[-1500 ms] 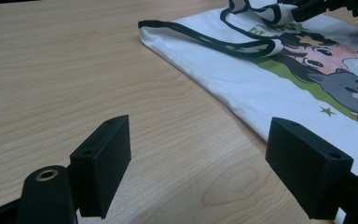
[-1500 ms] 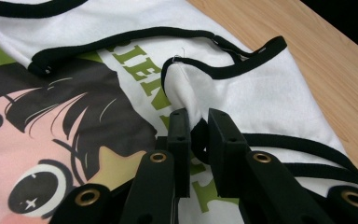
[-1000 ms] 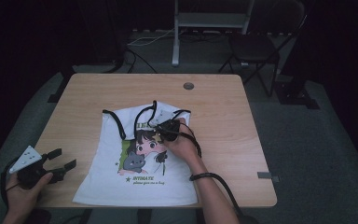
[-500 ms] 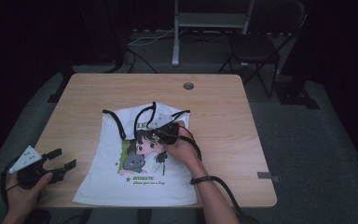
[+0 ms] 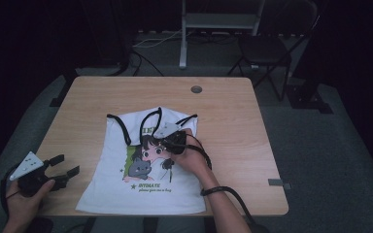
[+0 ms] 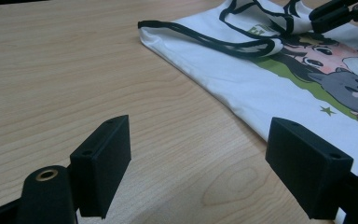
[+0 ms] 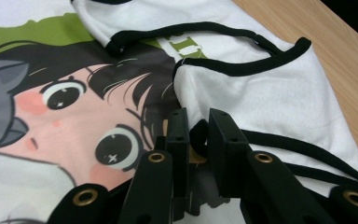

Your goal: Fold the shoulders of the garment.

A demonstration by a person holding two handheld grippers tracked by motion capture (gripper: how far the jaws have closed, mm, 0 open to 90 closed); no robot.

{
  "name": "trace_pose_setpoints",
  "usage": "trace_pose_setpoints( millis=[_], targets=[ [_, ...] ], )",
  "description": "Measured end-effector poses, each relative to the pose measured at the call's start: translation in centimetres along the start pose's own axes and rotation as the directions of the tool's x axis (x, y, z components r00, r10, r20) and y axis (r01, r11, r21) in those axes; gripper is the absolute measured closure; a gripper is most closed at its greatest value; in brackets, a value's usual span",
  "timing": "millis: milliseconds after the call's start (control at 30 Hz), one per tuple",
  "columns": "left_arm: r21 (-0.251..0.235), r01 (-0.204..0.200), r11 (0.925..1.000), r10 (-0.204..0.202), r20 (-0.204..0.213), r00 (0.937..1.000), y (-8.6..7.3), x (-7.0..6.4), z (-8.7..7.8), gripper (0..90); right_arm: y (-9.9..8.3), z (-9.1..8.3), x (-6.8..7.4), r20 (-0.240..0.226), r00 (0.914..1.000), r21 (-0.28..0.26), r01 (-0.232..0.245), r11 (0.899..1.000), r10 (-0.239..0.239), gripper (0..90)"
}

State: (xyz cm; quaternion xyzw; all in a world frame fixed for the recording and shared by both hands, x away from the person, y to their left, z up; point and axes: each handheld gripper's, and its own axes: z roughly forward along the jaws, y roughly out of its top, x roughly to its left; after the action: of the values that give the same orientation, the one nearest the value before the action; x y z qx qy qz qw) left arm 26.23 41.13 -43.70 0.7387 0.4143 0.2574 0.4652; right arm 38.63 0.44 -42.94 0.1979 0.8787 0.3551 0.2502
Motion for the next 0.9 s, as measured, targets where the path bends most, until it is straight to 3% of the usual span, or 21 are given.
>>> trace_pose_setpoints(
  millis=[167,400,567,900],
  targets=[
    [0.003,-0.002,1.0000,0.002,0.001,1.0000,0.0,0.0,0.0,21.6,-0.1,-0.3,0.1,-0.004,0.9999,0.002,0.015,1.000,-0.015,78.7],
    [0.001,-0.003,1.0000,0.003,0.002,1.0000,0.0,0.0,0.0,21.6,0.2,0.4,-0.5,0.045,0.9988,-0.015,0.021,1.000,-0.020,65.3],
    [-0.001,-0.001,1.0000,0.001,0.005,1.0000,0.0,0.0,0.0,21.6,0.5,1.1,-0.4,0.012,0.9995,-0.004,0.029,1.000,-0.029,62.3],
    [-0.002,-0.001,1.0000,0.001,0.006,1.0000,0.0,0.0,0.0,21.6,0.3,1.6,-0.3,-0.032,0.9994,0.015,0.011,1.000,-0.010,80.1]
  ],
)
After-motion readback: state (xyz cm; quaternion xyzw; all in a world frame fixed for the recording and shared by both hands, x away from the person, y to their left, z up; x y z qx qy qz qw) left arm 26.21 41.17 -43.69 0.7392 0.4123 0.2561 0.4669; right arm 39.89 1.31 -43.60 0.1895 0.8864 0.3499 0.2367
